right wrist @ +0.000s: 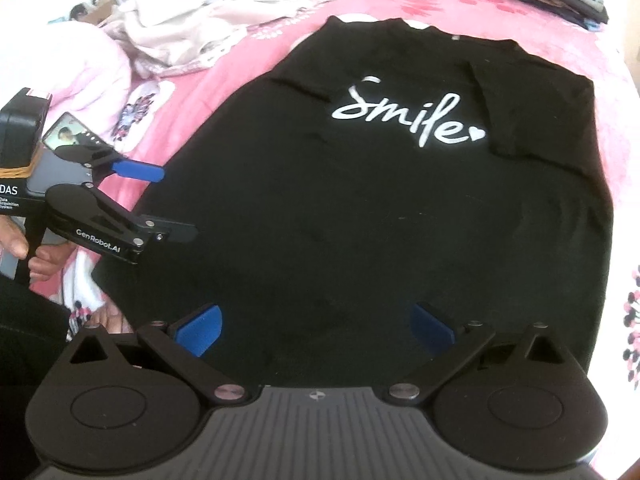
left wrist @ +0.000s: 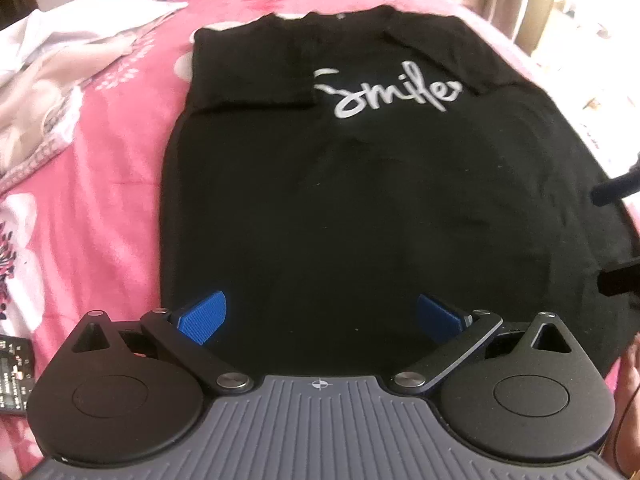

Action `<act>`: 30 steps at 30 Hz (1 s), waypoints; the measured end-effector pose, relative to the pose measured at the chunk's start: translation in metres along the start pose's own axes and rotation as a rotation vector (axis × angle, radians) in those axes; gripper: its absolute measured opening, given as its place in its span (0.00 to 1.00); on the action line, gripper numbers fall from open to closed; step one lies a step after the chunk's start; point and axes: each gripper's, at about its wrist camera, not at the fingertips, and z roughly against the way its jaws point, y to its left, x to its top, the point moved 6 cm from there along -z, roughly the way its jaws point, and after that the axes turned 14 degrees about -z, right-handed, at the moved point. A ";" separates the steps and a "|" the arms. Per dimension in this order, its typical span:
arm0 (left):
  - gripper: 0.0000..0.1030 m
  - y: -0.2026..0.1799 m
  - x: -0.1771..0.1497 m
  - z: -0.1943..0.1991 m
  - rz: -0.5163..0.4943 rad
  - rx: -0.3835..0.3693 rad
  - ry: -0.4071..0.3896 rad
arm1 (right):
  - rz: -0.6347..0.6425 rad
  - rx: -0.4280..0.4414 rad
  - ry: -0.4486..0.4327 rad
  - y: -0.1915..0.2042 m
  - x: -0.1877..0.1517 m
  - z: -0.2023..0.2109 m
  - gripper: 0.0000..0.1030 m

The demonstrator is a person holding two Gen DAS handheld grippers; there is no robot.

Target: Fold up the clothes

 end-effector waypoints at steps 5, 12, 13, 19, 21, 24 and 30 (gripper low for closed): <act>1.00 0.000 0.004 -0.001 -0.031 0.042 0.045 | -0.005 -0.025 0.005 -0.002 0.000 -0.003 1.00; 1.00 0.000 0.004 -0.002 -0.007 0.063 0.094 | 0.002 -0.024 0.013 0.002 -0.001 -0.006 1.00; 1.00 0.000 0.004 -0.002 -0.004 0.068 0.099 | 0.001 -0.025 0.015 0.003 -0.001 -0.006 1.00; 1.00 0.000 0.001 -0.003 0.003 0.090 0.133 | -0.001 -0.020 0.014 0.005 -0.004 -0.005 1.00; 1.00 0.000 0.000 -0.003 0.002 0.098 0.140 | -0.002 -0.019 0.015 0.005 -0.005 -0.005 1.00; 1.00 0.000 0.000 -0.004 0.001 0.106 0.146 | -0.002 -0.016 0.016 0.005 -0.006 -0.004 1.00; 1.00 -0.001 0.000 -0.003 -0.004 0.124 0.156 | -0.003 -0.013 0.018 0.006 -0.009 -0.003 1.00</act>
